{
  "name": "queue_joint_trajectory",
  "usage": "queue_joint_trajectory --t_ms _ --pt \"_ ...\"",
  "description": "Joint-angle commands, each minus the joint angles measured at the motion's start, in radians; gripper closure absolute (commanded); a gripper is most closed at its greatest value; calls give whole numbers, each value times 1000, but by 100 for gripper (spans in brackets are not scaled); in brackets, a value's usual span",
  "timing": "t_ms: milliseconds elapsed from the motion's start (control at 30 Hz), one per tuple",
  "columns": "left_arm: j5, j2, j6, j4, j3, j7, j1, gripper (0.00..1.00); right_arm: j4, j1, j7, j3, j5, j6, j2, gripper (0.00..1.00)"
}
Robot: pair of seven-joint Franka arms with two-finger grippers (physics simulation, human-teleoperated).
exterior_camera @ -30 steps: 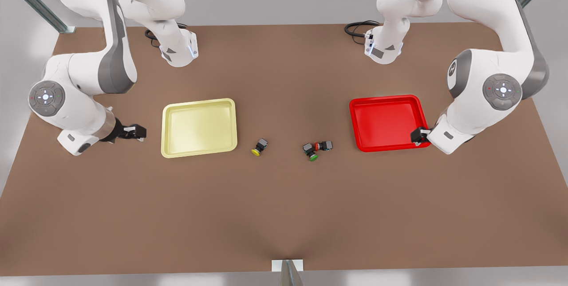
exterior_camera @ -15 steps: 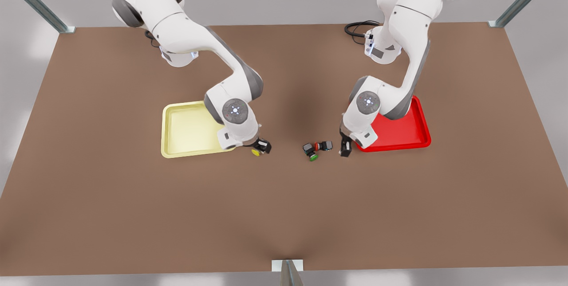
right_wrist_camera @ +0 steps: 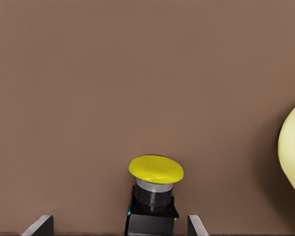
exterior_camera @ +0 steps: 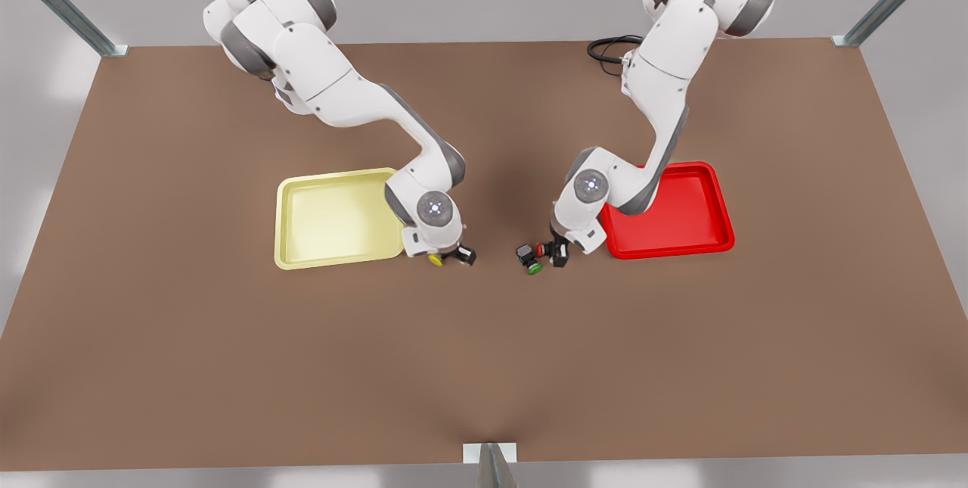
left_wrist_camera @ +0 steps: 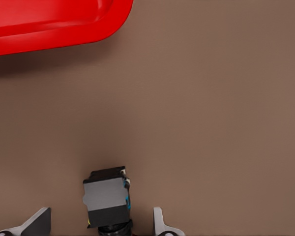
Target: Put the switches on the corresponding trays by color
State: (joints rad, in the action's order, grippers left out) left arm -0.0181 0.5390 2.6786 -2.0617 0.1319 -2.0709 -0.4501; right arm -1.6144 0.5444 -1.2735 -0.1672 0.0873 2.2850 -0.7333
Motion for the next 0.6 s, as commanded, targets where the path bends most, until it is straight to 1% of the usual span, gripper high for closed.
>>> queue_joint_trajectory --t_ms 0,133,200,233,267,300,400,500,567 --pt "-2 2 1 0 0 0 -1 0 -2 2 -7 0 0 1 0 0" --pt "-6 29 20 0 -8 0 -1 0 -45 28 -99 -3 0 5 8 0" --pt "-9 29 20 0 -8 0 -1 0 -82 25 -128 -31 0 22 12 0" --pt "-9 29 18 0 -8 0 -1 4 -84 26 -152 -35 0 30 11 0" --pt "-13 27 18 -3 -8 2 -1 20 -88 19 -150 -34 3 30 11 0" --pt "-13 25 17 -6 -8 2 -9 21 -88 16 -152 -34 20 30 9 0" --pt "-13 25 17 -8 -8 2 -10 38 -88 9 -159 -31 68 88 0 0" --pt "-13 25 14 -9 -8 3 -9 42 -90 2 -161 -31 141 114 -1 0" --pt "-13 22 9 -9 -8 3 -9 43 -148 -20 -167 -31 141 200 8 0"
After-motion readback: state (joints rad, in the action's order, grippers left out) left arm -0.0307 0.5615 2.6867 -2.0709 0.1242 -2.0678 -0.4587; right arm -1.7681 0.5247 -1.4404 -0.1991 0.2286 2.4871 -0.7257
